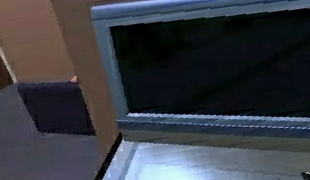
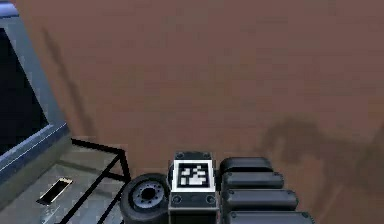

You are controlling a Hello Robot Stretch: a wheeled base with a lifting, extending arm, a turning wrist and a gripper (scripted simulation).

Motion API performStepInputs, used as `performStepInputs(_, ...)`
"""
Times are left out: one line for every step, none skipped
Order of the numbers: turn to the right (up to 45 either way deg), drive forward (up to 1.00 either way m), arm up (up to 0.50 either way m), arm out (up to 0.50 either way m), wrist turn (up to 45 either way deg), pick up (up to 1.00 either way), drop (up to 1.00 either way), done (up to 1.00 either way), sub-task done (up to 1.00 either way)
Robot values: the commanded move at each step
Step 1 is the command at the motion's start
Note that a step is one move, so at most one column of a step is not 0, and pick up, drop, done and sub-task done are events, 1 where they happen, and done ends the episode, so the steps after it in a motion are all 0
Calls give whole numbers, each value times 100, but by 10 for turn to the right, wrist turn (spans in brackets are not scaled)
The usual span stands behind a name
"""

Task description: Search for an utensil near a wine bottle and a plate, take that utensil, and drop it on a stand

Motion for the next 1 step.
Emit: performStepInputs(0,35,0,0,0,0,0,0,0)
